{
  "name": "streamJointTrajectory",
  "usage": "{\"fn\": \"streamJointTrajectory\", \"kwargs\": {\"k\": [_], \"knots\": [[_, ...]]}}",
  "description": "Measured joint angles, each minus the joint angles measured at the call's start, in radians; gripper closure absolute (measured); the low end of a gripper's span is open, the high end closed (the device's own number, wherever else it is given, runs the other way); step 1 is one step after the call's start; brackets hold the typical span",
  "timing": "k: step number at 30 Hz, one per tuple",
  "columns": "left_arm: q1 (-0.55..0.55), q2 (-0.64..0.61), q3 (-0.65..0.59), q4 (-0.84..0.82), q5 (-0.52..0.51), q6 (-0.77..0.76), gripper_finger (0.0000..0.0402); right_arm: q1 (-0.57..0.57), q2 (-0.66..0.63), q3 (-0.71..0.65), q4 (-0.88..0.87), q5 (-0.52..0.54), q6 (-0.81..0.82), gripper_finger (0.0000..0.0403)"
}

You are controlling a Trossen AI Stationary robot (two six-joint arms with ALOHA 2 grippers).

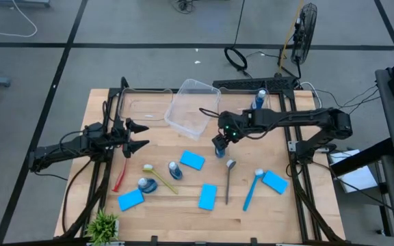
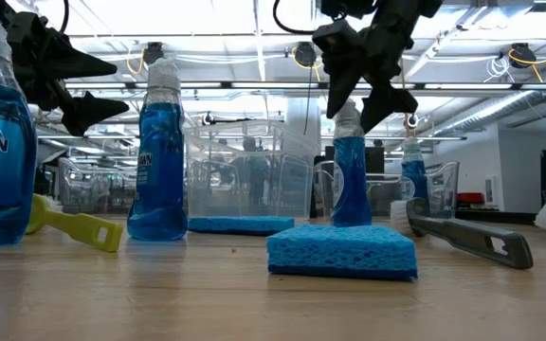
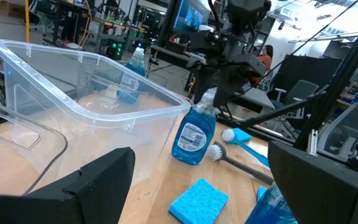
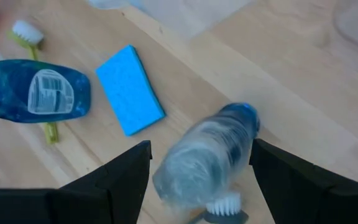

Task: Pick & Place Kitchen Sink Supplies
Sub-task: Put the blue dish soap into the right transparent bin

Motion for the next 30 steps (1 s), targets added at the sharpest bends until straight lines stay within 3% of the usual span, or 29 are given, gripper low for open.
{"fn": "streamJointTrajectory", "kwargs": {"k": [11,23,30], "knots": [[0.0,0.0,0.0,0.0,0.0,0.0,0.0036,0.0,0.001,-0.047,0.054,0.014,0.0,0.0142],[0.0,0.0,0.0,0.0,0.0,0.0,0.0036,0.0,0.001,-0.069,0.093,0.028,-0.008,0.0224],[0.0,0.0,0.0,0.0,0.0,0.0,0.0036,0.0,0.001,-0.069,0.097,0.029,-0.015,0.025]]}}
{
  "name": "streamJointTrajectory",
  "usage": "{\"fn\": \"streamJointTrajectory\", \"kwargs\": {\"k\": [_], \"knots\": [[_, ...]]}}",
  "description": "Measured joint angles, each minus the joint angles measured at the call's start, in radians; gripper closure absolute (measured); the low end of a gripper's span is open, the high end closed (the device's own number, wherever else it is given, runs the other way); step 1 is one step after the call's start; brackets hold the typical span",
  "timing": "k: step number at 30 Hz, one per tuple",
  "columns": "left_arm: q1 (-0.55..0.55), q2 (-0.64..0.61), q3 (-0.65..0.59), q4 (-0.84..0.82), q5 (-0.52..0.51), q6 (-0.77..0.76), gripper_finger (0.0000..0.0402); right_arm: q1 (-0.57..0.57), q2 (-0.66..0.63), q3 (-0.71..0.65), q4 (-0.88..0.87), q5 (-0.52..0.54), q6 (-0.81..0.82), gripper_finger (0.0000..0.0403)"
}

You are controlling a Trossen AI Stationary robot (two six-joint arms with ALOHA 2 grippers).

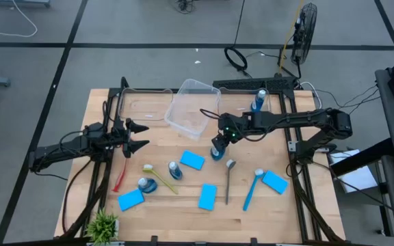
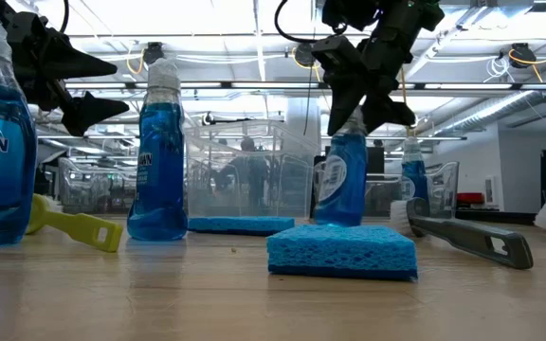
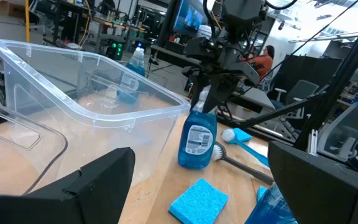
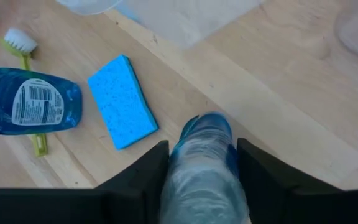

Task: Pick & Place Kitchen Sink Supplies
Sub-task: Put the blue dish soap into the right transparent bin

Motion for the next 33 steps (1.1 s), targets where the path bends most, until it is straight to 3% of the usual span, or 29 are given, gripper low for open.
{"fn": "streamJointTrajectory", "kwargs": {"k": [19,33], "knots": [[0.0,0.0,0.0,0.0,0.0,0.0,0.0036,-0.002,-0.013,0.001,-0.017,0.009,-0.038,0.0265],[0.0,0.0,0.0,0.001,-0.002,0.015,0.0036,-0.036,-0.169,0.0,-0.012,0.0,-0.136,0.0266]]}}
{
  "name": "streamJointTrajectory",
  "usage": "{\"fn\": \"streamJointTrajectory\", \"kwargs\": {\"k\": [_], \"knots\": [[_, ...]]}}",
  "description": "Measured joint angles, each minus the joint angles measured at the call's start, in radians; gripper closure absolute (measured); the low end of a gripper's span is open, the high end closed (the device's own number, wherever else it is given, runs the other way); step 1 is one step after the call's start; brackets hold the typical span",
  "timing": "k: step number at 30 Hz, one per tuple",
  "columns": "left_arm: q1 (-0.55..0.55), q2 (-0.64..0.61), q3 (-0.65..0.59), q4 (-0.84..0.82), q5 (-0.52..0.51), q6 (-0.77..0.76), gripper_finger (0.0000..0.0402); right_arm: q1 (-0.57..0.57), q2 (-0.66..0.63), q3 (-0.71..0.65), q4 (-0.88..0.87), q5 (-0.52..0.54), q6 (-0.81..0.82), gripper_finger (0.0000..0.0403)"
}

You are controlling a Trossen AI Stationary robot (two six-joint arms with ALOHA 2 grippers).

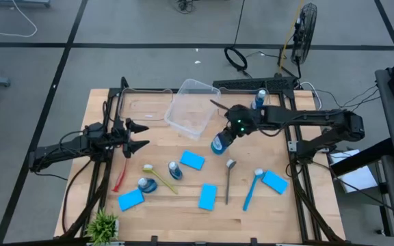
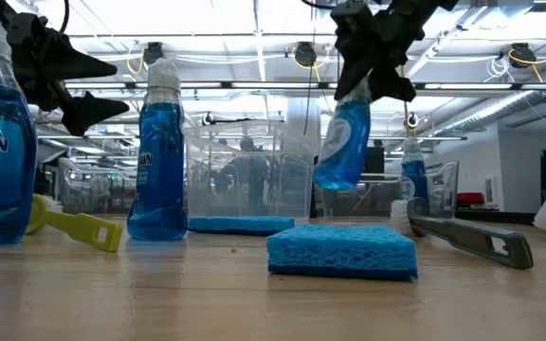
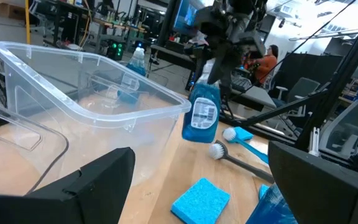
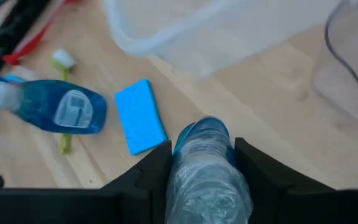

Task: Pick & Place Kitchen Sink Supplies
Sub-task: Put the blue dish soap into the right transparent bin

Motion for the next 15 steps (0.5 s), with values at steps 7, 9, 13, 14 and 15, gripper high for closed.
{"fn": "streamJointTrajectory", "kwargs": {"k": [7,9,13,14,15], "knots": [[0.0,0.007,0.0,0.001,-0.008,0.006,0.0036,-0.015,-0.083,0.0,-0.014,-0.099,-0.235,0.0267],[0.0,0.007,0.0,0.002,-0.008,0.006,0.0036,-0.015,-0.102,0.0,-0.011,-0.132,-0.302,0.0267],[0.0,0.006,0.0,0.006,-0.008,0.005,0.0036,-0.015,-0.133,0.0,-0.007,-0.163,-0.383,0.0267],[0.0,0.006,0.0,0.008,-0.008,0.005,0.0036,-0.015,-0.14,0.0,-0.005,-0.163,-0.395,0.0267],[0.0,0.007,0.0,0.006,-0.008,0.005,0.0036,-0.015,-0.148,0.0,-0.003,-0.164,-0.402,0.0267]]}}
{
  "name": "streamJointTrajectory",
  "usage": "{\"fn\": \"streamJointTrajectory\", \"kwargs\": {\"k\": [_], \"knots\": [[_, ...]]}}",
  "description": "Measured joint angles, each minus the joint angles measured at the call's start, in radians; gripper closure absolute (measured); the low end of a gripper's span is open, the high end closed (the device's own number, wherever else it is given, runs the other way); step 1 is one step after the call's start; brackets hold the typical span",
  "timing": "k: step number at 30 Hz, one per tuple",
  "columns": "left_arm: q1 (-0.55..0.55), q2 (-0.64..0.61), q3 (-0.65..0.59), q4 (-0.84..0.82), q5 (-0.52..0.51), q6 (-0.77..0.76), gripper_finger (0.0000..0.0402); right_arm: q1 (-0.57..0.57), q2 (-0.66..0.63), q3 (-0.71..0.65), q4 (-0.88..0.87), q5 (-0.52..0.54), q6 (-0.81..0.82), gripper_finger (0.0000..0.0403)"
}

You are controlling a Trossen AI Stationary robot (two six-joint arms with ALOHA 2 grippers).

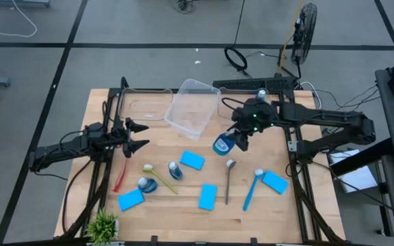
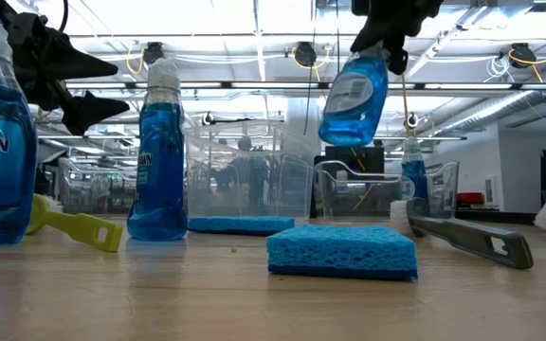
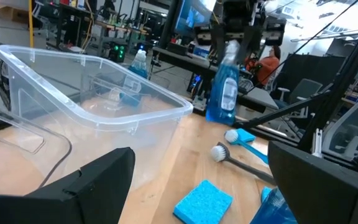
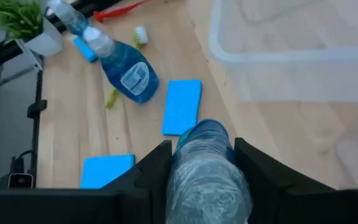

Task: Pick & Place Kitchen Sink Supplies
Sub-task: Put the blue dish soap into the right transparent bin

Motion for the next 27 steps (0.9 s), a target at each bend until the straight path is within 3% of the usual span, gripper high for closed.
{"fn": "streamJointTrajectory", "kwargs": {"k": [15,23,27], "knots": [[0.0,0.0,0.0,0.003,0.0,-0.001,0.0036,0.0,-0.045,0.0,0.005,0.003,-0.016,0.0267],[0.0,0.0,0.0,0.003,0.0,-0.002,0.0036,0.0,-0.045,0.0,0.007,0.141,0.208,0.0267],[0.0,0.0,0.0,0.003,0.0,-0.002,0.0036,-0.009,-0.045,0.0,0.009,0.13,0.318,0.0267]]}}
